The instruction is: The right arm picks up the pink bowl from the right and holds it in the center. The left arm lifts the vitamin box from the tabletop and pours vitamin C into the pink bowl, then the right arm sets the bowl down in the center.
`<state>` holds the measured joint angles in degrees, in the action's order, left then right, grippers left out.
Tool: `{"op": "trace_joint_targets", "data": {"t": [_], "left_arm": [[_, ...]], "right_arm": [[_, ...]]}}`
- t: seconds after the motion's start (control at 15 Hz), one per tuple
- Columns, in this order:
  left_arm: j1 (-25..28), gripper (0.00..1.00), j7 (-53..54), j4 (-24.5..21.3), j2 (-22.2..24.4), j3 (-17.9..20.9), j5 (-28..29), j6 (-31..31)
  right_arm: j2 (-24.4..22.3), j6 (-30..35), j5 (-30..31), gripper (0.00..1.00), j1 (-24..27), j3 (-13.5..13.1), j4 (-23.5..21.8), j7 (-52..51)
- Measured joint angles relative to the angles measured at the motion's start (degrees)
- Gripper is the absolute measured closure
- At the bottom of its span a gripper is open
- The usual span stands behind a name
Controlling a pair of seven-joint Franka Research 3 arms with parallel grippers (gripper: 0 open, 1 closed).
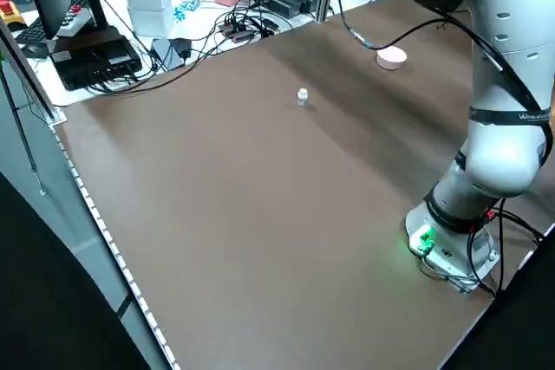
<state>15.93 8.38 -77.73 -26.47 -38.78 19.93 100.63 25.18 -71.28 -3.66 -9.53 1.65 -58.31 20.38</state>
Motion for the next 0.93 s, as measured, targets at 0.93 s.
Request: {"op": "trace_joint_targets", "data": {"t": [0.93], "left_arm": [[-3.2,0.00,-4.1,2.3,6.3,1.7,1.8,-0.2]], "right_arm": [[-10.5,-3.6,2.5,0.02,9.2,-4.1,-5.7,-24.2]]}}
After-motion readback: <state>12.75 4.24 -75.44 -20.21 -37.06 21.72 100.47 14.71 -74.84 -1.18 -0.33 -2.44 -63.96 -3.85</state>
